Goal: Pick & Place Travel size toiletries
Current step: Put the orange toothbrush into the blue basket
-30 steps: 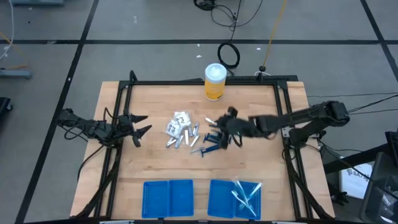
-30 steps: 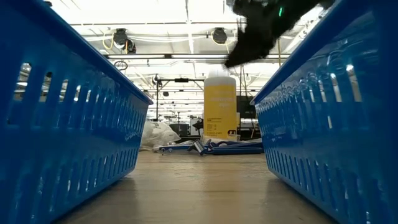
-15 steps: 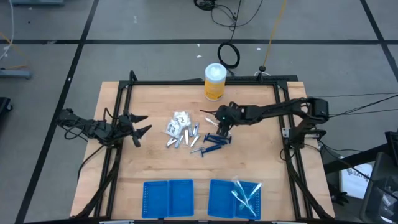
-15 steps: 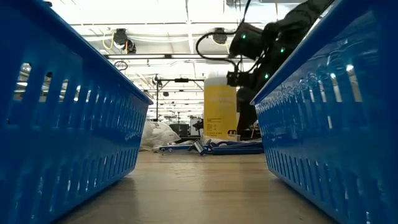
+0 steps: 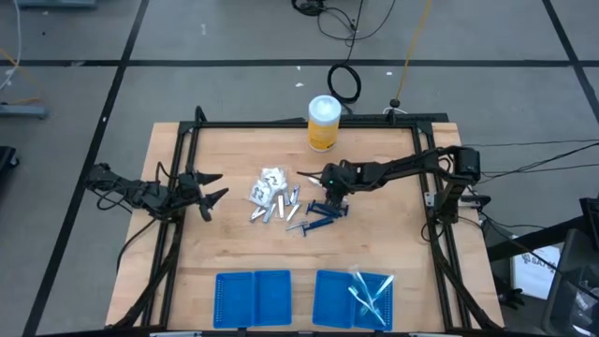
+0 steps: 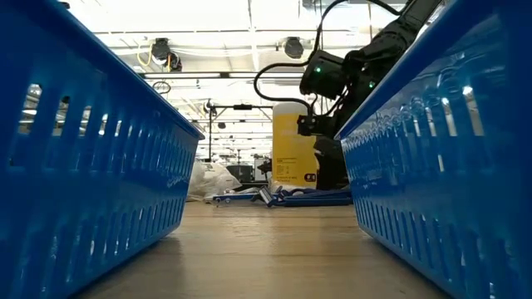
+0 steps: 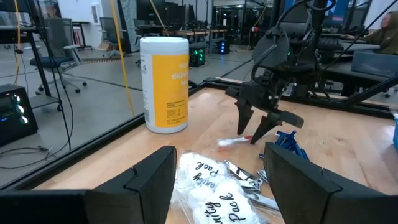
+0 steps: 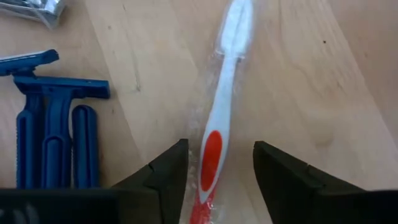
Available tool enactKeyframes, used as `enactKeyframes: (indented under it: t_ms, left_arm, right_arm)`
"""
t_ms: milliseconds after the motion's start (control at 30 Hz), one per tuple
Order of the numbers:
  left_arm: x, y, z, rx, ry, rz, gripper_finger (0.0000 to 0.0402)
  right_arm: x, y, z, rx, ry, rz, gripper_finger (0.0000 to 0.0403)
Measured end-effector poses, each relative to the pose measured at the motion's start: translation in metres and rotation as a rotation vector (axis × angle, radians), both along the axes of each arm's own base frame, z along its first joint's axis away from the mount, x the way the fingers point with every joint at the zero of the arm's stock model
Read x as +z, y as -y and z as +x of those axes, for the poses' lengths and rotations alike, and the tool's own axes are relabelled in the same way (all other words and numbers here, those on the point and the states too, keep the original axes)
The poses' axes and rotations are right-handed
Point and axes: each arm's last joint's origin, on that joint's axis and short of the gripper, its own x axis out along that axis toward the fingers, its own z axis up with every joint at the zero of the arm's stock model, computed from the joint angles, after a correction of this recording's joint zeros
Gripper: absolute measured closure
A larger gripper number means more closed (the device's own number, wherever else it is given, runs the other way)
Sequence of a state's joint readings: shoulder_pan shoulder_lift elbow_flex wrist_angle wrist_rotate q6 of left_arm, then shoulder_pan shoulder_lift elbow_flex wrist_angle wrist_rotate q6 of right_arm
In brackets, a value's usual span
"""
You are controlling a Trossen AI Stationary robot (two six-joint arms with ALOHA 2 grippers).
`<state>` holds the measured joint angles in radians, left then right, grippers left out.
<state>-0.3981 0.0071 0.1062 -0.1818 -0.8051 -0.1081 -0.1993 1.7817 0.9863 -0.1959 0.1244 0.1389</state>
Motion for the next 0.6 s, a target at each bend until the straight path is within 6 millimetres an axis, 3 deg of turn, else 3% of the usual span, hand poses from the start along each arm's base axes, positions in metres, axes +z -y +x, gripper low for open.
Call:
enactKeyframes:
  t_ms: [333, 600]
  left_arm:
    - [0.000, 0.000, 0.000, 0.000, 0.000, 0.000, 0.0162]
    - [0.000, 0.000, 0.000, 0.000, 0.000, 0.000, 0.0163]
  right_arm:
    - [0.013, 0.001, 0.000, 0.102, 0.029, -0.069, 0.0391]
    - [0.055, -0.014, -0.005, 0.156, 0.172, -0.115, 0.0401]
